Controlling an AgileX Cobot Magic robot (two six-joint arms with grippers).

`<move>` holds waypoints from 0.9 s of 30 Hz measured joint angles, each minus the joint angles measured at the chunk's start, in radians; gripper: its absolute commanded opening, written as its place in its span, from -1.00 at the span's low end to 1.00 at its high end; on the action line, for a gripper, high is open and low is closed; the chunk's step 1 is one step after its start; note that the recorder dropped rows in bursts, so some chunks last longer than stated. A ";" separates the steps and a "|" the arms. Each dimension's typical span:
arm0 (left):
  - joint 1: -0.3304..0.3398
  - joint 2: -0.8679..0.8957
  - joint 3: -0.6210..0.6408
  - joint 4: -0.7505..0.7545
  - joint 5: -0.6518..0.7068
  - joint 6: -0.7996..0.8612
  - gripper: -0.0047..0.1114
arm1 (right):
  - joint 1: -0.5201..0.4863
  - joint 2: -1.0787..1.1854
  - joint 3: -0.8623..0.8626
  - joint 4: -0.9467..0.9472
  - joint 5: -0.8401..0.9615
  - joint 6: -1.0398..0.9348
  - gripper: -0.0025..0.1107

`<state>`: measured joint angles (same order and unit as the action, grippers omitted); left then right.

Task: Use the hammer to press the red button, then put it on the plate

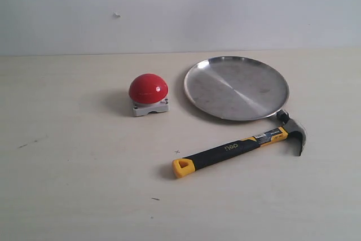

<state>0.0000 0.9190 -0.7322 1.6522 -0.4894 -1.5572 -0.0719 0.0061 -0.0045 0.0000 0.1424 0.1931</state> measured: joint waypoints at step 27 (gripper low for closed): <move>-0.452 0.560 -0.412 -1.216 1.482 1.841 -0.92 | 0.000 0.000 0.000 0.000 0.000 0.000 -0.96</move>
<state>-0.4517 1.4785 -1.1437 0.4361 0.9924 0.2835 -0.0719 0.0061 -0.0045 0.0000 0.1424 0.1931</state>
